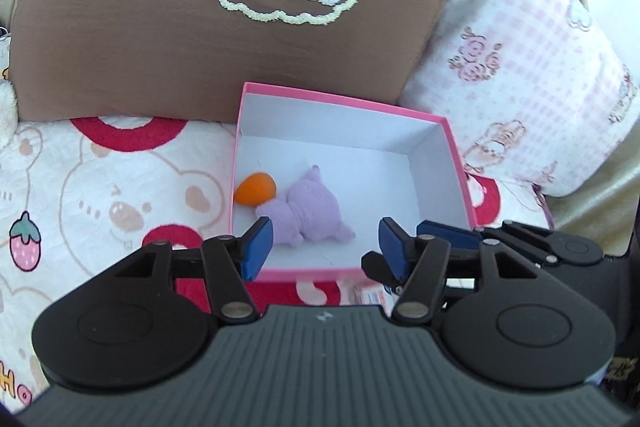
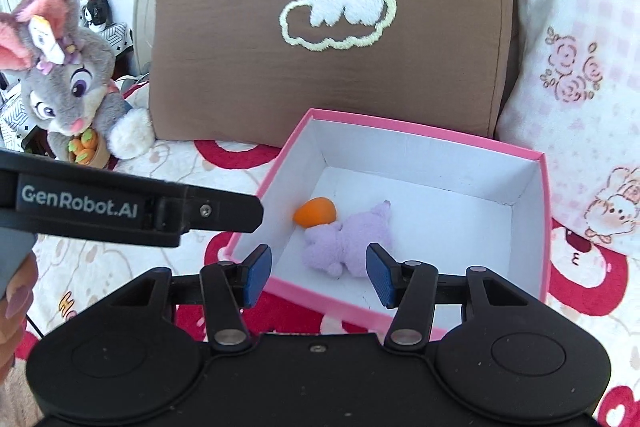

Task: Organize objects
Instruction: 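Withdraw the left tool from the box toward the green yarn ball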

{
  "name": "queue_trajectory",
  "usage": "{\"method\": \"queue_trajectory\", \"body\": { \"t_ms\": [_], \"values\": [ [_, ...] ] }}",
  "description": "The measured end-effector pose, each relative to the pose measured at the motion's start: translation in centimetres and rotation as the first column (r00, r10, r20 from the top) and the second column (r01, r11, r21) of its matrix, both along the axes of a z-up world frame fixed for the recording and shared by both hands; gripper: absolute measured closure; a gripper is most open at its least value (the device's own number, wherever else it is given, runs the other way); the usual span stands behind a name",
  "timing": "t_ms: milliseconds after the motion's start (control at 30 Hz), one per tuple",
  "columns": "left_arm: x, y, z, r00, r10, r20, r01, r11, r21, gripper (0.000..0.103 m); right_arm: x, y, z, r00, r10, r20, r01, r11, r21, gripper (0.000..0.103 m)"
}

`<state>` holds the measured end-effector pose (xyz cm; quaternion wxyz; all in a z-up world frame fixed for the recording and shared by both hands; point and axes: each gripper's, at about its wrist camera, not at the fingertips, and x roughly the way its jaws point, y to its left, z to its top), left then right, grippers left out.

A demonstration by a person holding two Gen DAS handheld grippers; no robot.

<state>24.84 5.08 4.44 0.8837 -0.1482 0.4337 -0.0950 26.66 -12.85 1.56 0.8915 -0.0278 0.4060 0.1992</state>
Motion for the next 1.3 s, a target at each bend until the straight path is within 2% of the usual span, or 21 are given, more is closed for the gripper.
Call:
{"method": "queue_trajectory", "body": {
  "t_ms": [167, 367, 467, 600, 700, 800, 933, 1067, 1300],
  "values": [
    [-2.2, 0.4, 1.5, 1.000, -0.020, -0.006, 0.020, 1.000, -0.004, 0.043, -2.3, -0.2, 1.8, 1.000, 0.010, 0.010, -0.010, 1.000, -0.004, 0.043],
    [-4.9, 0.1, 4.1, 0.997, -0.074, 0.038, 0.072, 0.996, 0.058, 0.040, -4.6, -0.4, 3.6, 1.000, 0.012, 0.010, -0.012, 1.000, -0.014, 0.040],
    [-6.2, 0.1, 5.1, 0.995, -0.090, 0.048, 0.086, 0.993, 0.076, 0.037, -5.8, -0.4, 4.5, 1.000, 0.009, 0.028, -0.008, 0.999, -0.032, 0.034],
    [-7.8, -0.2, 6.0, 0.993, -0.106, 0.049, 0.100, 0.988, 0.117, 0.031, -7.8, -0.8, 5.5, 0.999, 0.023, 0.047, -0.020, 0.998, -0.063, 0.033],
    [-8.7, -0.1, 6.1, 0.992, -0.120, 0.028, 0.116, 0.988, 0.100, 0.029, -9.3, -1.8, 6.1, 0.998, 0.028, 0.055, -0.025, 0.998, -0.053, 0.031],
    [-9.7, 0.0, 5.8, 0.990, -0.141, 0.007, 0.140, 0.987, 0.074, 0.027, -10.7, -2.9, 6.4, 0.998, 0.025, 0.062, -0.022, 0.999, -0.044, 0.024],
    [-10.8, 0.1, 5.3, 0.989, -0.145, -0.021, 0.146, 0.987, 0.060, 0.026, -12.3, -3.6, 6.6, 0.998, 0.020, 0.061, -0.015, 0.997, -0.071, 0.021],
    [-11.8, 0.2, 4.8, 0.988, -0.146, -0.043, 0.149, 0.987, 0.063, 0.025, -13.6, -3.9, 6.6, 0.998, 0.005, 0.061, 0.002, 0.993, -0.114, 0.014],
    [-13.7, -0.6, 4.2, 0.985, -0.156, -0.067, 0.161, 0.984, 0.078, 0.016, -15.5, -4.6, 6.2, 0.999, -0.024, 0.035, 0.029, 0.991, -0.131, 0.012]
  ]
}}
